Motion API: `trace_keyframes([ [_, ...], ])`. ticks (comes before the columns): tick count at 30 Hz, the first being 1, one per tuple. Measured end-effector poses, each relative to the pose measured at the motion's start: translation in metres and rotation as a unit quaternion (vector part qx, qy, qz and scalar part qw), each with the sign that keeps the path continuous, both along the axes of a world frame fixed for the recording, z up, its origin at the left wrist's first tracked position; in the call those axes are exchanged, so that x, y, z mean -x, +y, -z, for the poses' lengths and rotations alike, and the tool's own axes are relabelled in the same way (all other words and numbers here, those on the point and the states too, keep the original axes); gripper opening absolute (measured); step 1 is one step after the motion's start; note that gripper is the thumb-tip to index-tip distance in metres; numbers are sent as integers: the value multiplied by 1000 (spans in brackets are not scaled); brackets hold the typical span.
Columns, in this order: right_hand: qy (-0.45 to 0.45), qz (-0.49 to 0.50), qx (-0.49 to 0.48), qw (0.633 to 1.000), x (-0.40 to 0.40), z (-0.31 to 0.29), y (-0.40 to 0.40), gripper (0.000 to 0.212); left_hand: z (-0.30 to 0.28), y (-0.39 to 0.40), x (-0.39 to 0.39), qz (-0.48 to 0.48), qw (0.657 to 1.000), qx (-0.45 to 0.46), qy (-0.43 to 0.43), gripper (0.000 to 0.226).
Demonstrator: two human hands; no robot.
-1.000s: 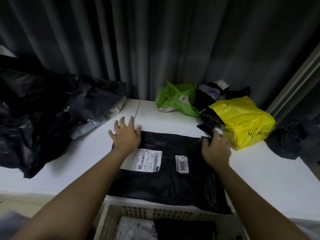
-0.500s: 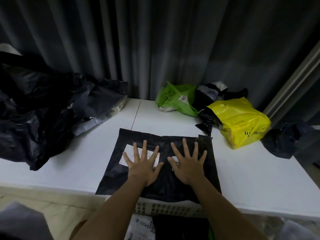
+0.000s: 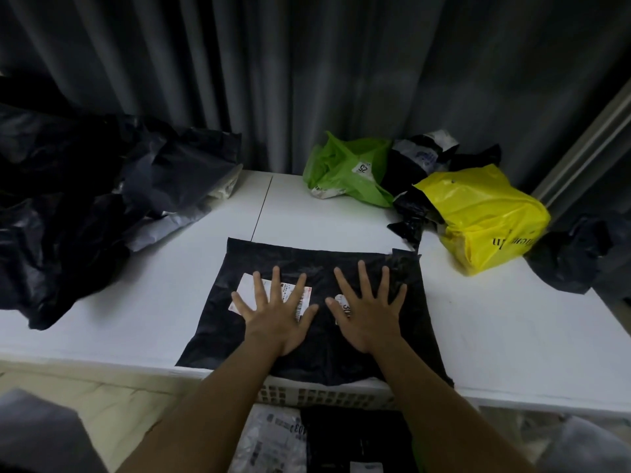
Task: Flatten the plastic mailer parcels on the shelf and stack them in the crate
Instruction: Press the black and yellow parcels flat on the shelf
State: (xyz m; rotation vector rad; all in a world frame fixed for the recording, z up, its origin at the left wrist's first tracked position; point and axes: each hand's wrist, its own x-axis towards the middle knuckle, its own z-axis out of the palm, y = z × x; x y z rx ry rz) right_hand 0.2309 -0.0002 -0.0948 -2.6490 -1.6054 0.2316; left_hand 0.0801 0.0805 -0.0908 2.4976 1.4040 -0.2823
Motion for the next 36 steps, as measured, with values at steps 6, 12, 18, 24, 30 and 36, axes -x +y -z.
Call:
trace_keyframes([
  [6,36,-6,50,998,-3,-9,0,60,-11,13,-13,28,999,8,27,71],
  [12,3,-26,71,997,-22,-22,2,74,-4,22,-17,55,998,-1,9,67],
  [18,5,-14,63,998,-21,-12,1,75,-1,21,-16,45,999,-1,21,67],
  [24,10,-10,65,998,-23,-7,3,73,-3,24,-18,46,998,26,22,67],
  [30,17,-7,80,997,-21,-10,4,70,-30,11,-9,42,993,100,-39,65],
  [36,34,-6,126,991,-17,-26,5,73,-10,-36,15,70,995,64,-42,68],
])
